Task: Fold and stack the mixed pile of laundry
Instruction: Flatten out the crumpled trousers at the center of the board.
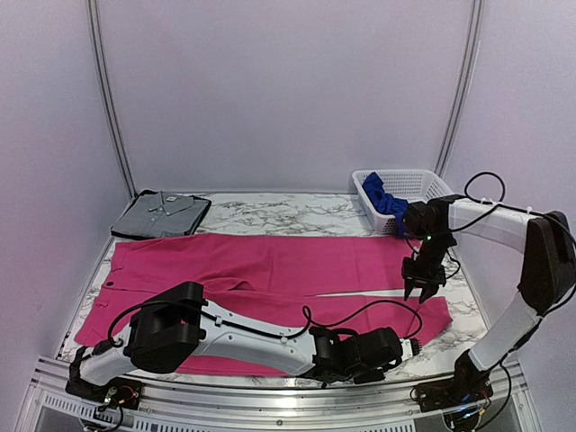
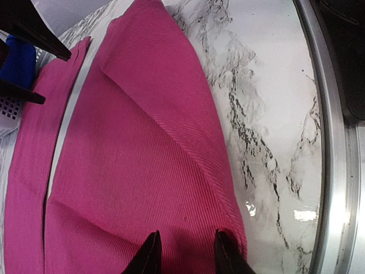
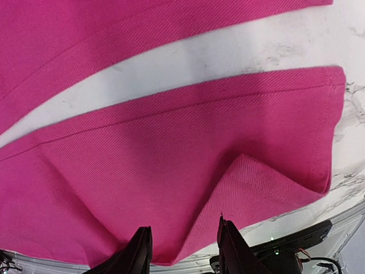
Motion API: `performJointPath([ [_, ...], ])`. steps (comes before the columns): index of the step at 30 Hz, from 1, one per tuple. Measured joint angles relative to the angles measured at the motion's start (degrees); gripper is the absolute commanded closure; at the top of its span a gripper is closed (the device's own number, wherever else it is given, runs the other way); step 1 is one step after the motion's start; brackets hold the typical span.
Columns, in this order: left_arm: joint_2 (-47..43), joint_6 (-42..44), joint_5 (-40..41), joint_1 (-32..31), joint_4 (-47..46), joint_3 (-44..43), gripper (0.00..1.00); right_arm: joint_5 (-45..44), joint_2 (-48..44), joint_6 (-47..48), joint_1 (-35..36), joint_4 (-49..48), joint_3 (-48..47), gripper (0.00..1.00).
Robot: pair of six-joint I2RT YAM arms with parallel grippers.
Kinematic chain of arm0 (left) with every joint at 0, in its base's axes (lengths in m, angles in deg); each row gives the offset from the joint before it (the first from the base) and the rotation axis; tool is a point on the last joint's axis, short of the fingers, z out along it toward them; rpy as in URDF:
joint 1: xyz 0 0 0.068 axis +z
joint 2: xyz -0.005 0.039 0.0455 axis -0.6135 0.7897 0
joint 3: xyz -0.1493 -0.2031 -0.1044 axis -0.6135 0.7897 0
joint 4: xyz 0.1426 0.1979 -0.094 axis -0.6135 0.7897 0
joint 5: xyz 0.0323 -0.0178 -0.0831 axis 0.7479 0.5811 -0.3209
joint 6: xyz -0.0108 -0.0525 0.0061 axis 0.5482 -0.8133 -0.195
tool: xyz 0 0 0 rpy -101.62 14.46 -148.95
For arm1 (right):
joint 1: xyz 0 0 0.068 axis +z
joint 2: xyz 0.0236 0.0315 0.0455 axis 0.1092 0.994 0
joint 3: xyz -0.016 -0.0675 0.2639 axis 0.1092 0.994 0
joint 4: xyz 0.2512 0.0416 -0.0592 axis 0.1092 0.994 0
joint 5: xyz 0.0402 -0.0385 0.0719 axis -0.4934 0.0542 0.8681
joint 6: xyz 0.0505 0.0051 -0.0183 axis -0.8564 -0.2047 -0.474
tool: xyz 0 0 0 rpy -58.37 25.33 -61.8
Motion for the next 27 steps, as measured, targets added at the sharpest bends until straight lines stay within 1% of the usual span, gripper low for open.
performJointPath([
  [5,0.00,-0.22,0.00,0.00,-0.04,0.04,0.67,0.22,2.10,-0.66,0.00,-2.21,2.91,0.64],
  [9,-0.07,-0.37,-0.02,0.00,-0.33,0.28,0.67,-0.02,3.39,-3.21,0.00,-3.26,3.72,0.63],
  [13,-0.13,-0.39,0.00,0.00,-0.70,0.55,0.66,-0.33,4.13,-8.07,-0.09,-3.06,4.46,0.64],
  [18,-0.17,-0.39,-0.02,0.04,-0.90,0.68,0.66,-1.27,7.34,-14.21,-0.48,-0.83,6.80,0.65],
  [21,-0.24,-0.39,-0.15,0.11,-1.11,0.90,0.66,-1.64,7.89,-17.00,-1.46,1.09,8.28,0.73],
  [22,-0.31,-0.39,-0.20,0.11,-1.22,1.01,0.66,-1.95,7.76,-17.90,-2.23,2.03,8.63,0.75],
  [25,-0.35,-0.39,-0.33,0.17,-1.44,1.16,0.66,-3.30,6.45,-20.00,-5.22,4.57,9.57,0.84],
  [27,-0.35,-0.39,-0.44,0.26,-1.60,1.18,0.66,-3.96,3.08,-21.22,-7.48,5.79,11.04,0.86],
])
